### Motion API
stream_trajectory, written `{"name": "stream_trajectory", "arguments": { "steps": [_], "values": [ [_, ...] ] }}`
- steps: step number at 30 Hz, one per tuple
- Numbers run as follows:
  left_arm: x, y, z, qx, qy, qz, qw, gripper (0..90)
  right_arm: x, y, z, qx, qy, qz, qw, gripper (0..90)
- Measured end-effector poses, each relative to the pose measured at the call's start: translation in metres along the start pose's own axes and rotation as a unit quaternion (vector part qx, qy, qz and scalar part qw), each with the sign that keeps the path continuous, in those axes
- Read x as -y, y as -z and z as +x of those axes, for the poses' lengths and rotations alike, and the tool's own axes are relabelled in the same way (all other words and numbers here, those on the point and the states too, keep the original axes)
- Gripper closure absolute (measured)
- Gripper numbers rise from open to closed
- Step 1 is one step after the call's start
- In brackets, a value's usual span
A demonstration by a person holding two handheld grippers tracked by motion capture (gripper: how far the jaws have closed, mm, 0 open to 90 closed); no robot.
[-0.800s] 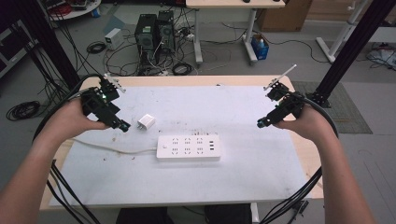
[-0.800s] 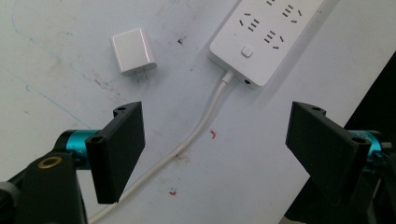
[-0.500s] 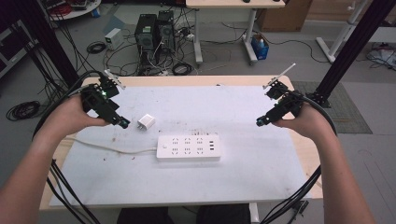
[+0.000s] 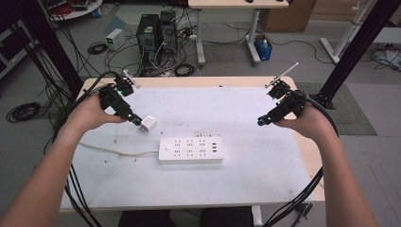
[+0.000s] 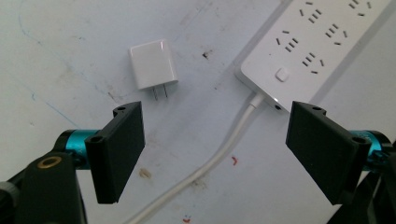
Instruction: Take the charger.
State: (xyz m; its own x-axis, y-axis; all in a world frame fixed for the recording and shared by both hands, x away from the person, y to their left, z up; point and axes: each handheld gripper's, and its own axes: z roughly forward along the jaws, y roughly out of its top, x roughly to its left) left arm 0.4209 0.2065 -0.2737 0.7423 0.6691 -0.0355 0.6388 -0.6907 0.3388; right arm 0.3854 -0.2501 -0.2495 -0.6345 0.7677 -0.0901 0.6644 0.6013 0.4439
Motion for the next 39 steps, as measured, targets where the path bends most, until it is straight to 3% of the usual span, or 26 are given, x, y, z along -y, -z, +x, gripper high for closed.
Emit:
{"name": "stream_trajectory", "arguments": {
  "steps": [9, 16, 22, 25, 28, 30, 31, 33, 39],
  "values": [
    [-0.016, -0.046, 0.012, -0.014, 0.033, 0.020, 0.9991, 19.9, 0.000, -0.004, 0.001, 0.001, -0.002, 0.001, 1.0000, 12.1],
    [-0.024, -0.080, 0.026, -0.024, 0.043, 0.066, 0.9966, 19.8, 0.001, -0.006, -0.002, 0.001, -0.009, 0.003, 1.0000, 12.0],
    [-0.029, -0.104, 0.039, -0.022, 0.066, 0.081, 0.9942, 19.9, 0.001, -0.006, -0.001, 0.003, -0.013, 0.006, 0.9999, 12.0],
    [-0.032, -0.113, 0.044, -0.035, 0.063, 0.093, 0.9931, 19.9, 0.001, -0.003, -0.001, 0.007, -0.008, 0.004, 0.9999, 12.0],
    [-0.033, -0.122, 0.047, -0.033, 0.071, 0.101, 0.9918, 19.9, 0.001, 0.001, -0.002, 0.009, -0.009, -0.002, 0.9999, 12.0],
    [-0.033, -0.127, 0.049, -0.044, 0.064, 0.113, 0.9906, 19.9, 0.001, 0.003, -0.001, 0.011, -0.013, -0.003, 0.9999, 12.0],
    [-0.033, -0.129, 0.049, -0.044, 0.072, 0.109, 0.9904, 20.0, 0.001, 0.003, 0.000, 0.012, -0.010, -0.005, 0.9999, 12.0],
    [-0.035, -0.133, 0.048, -0.049, 0.057, 0.122, 0.9896, 22.8, 0.001, 0.003, 0.000, 0.014, -0.006, -0.005, 0.9999, 12.0],
    [-0.036, -0.141, 0.049, -0.057, 0.061, 0.133, 0.9875, 25.8, 0.001, 0.003, -0.001, 0.014, -0.007, -0.007, 0.9999, 12.0]
  ]
}}
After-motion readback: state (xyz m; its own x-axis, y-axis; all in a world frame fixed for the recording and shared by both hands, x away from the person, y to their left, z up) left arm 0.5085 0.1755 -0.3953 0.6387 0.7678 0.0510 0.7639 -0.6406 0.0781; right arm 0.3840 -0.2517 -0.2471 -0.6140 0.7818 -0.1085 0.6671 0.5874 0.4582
